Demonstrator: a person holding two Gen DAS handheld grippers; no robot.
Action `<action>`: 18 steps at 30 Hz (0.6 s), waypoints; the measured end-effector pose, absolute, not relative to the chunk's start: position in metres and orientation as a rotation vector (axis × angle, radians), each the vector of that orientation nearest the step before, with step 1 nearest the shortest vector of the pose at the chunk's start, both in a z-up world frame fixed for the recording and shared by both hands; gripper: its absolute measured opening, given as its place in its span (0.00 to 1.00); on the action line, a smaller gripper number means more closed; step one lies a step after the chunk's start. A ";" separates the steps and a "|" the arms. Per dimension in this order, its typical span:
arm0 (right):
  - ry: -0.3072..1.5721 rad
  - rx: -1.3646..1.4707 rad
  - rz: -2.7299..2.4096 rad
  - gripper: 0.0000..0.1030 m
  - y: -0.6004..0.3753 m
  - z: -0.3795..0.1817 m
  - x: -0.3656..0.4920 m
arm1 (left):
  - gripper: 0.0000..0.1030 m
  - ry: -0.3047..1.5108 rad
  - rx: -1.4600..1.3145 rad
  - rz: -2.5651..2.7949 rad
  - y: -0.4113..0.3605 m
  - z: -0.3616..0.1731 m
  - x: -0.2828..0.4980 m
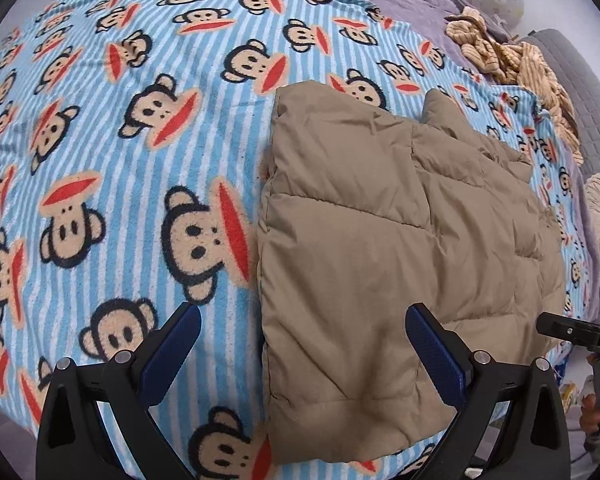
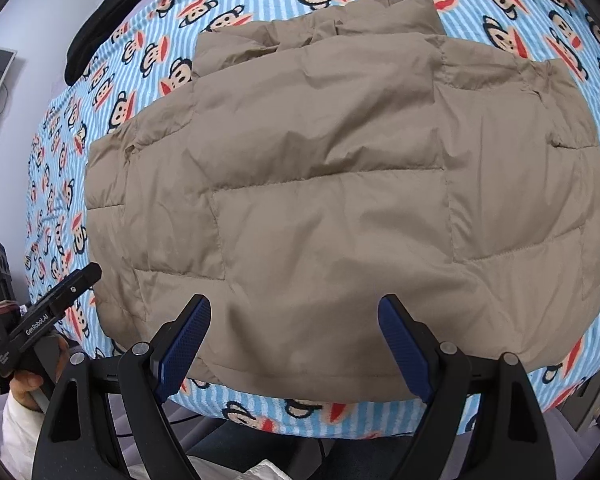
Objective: Fold large clothes
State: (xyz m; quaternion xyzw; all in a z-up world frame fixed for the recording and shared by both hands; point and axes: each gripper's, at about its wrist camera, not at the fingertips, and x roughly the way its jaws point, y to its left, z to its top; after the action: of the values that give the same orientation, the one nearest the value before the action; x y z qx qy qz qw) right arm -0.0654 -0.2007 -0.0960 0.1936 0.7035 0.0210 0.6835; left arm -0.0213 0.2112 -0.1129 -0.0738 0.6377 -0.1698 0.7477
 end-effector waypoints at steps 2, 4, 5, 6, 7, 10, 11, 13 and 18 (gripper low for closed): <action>1.583 0.438 0.043 0.85 -0.203 -0.099 -0.067 | 0.99 1.417 -0.213 -0.449 0.219 -0.127 -0.010; 1.593 0.433 0.039 0.85 -0.204 -0.102 -0.068 | 0.99 1.461 -0.269 -0.512 0.222 -0.145 0.001; 1.598 0.429 0.035 0.85 -0.205 -0.104 -0.069 | 0.99 1.483 -0.298 -0.549 0.221 -0.155 0.006; 1.601 0.427 0.034 0.85 -0.206 -0.105 -0.069 | 0.99 1.499 -0.315 -0.574 0.218 -0.164 0.010; 1.601 0.430 0.031 0.85 -0.207 -0.106 -0.069 | 0.99 1.512 -0.324 -0.599 0.212 -0.172 0.013; 1.606 0.438 0.026 0.85 -0.209 -0.109 -0.070 | 0.99 1.523 -0.342 -0.715 0.189 -0.183 0.020; 1.607 0.439 0.024 0.85 -0.210 -0.110 -0.070 | 0.99 1.528 -0.350 -0.755 0.180 -0.186 0.022; 1.604 0.439 0.025 0.85 -0.213 -0.110 -0.070 | 0.99 1.546 -0.362 -0.815 0.166 -0.192 0.022; 1.561 0.424 0.014 0.85 -0.221 -0.105 -0.064 | 0.53 1.545 -0.363 -0.835 0.154 -0.187 0.022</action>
State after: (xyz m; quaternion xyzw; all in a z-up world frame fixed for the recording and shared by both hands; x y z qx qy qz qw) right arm -0.0640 -0.2213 -0.1046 0.1896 0.6982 0.0061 0.6903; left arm 0.0220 0.1541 -0.1872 -0.1582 0.6730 -0.3639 0.6242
